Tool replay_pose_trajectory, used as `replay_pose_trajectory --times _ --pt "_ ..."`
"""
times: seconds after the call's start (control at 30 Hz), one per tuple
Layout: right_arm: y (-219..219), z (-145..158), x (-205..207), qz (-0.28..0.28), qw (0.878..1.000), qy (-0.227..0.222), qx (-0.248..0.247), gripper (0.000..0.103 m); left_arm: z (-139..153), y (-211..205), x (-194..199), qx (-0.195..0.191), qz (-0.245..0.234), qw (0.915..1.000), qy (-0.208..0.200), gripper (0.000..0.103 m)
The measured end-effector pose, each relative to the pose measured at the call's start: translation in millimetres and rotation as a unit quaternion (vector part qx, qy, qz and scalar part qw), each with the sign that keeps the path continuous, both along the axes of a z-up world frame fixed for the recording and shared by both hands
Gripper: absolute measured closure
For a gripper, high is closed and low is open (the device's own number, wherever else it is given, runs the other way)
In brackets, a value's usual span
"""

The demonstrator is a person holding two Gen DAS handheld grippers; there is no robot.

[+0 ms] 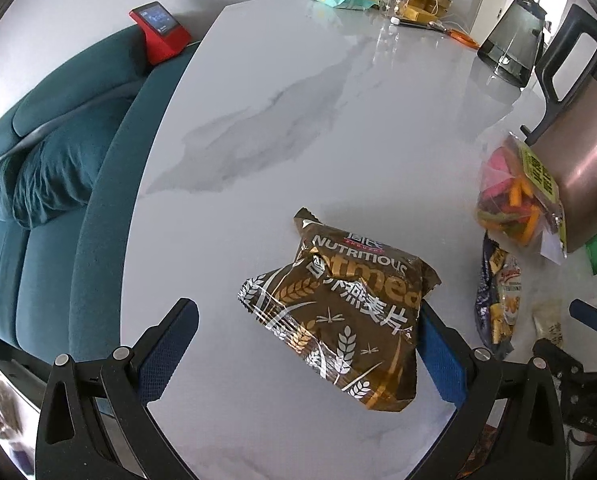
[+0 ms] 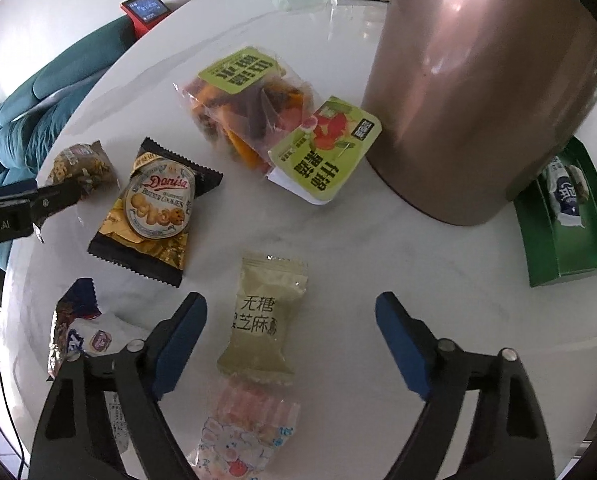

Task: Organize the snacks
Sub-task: 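Close the left gripper on the brown cracker bag while the right grips the sesame candy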

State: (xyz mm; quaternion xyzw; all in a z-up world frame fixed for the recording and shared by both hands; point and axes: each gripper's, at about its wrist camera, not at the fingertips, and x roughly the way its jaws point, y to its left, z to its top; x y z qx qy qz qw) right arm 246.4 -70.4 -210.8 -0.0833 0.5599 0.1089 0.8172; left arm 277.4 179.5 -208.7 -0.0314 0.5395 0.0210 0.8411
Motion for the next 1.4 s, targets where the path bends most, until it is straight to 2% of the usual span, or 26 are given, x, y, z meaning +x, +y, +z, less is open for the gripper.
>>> replay_pose_trajectory --times 0.07,0.2,0.37,0.47,0.5,0.6,0.7,0.83,0.93,1.03,1.27,1.3,1.33,1.37,1.4 --pt "4.8 -3.1 -0.5 0.001 1.0 0.004 0.0 0.016 -2.0 -0.2 0.8 0.009 0.0 1.0 0.003 0.001" --pt "6.5 -5.0 -1.0 0.007 1.0 0.004 -0.004 0.017 -8.9 1.5 3.1 0.022 -0.001 0.9996 0.016 0.002" --pt "9.9 -6.3 -1.3 0.008 1.0 0.003 -0.006 0.02 -8.9 3.8 7.0 0.018 -0.001 0.9997 0.017 0.002" --pt "7.3 -5.0 -1.3 0.008 1.0 0.003 -0.004 0.02 -7.6 0.0 9.9 0.038 -0.009 0.9992 0.013 0.003" --pt "6.8 -5.0 -0.8 0.009 1.0 0.003 -0.005 0.02 -7.9 -0.9 10.8 0.04 -0.012 0.999 0.014 0.006" --pt "6.8 -5.0 0.0 0.01 1.0 0.003 -0.006 0.02 -13.0 -2.4 14.0 0.017 -0.017 0.9991 0.034 0.026" --pt "5.7 -4.8 -0.1 0.011 1.0 0.002 -0.005 0.02 -12.3 -3.8 15.4 0.016 -0.022 0.9992 0.031 0.035" --pt "5.7 -4.8 -0.6 0.012 1.0 0.001 -0.004 0.02 -7.9 -7.0 14.3 0.018 -0.032 0.9989 0.028 0.057" --pt "5.7 -4.7 -0.6 0.012 1.0 0.002 -0.004 0.02 -7.0 -7.7 14.7 0.016 -0.034 0.9989 0.027 0.065" --pt "5.8 -4.7 -0.7 0.012 1.0 0.002 -0.004 0.02 -6.6 -5.3 13.7 0.017 -0.034 0.9989 0.026 0.07" --pt "6.0 -4.6 -0.8 0.013 1.0 0.004 -0.004 0.02 -5.4 -5.4 11.7 0.017 -0.035 0.999 0.022 0.074" --pt "6.2 -4.5 -0.8 0.013 1.0 0.005 -0.004 0.024 -5.4 -5.2 11.6 0.017 -0.035 0.999 0.022 0.075" --pt "6.2 -3.7 -1.0 0.014 1.0 0.003 -0.003 0.039 -5.5 -5.3 11.5 0.017 -0.034 0.999 0.021 0.075" --pt "6.4 -1.9 -0.9 0.014 1.0 -0.001 -0.003 0.071 -5.5 -5.6 11.0 0.017 -0.034 0.999 0.022 0.075" --pt "6.5 -0.3 -0.1 0.014 1.0 -0.002 -0.004 0.097 -5.5 -5.7 11.4 0.018 -0.034 0.999 0.023 0.075"
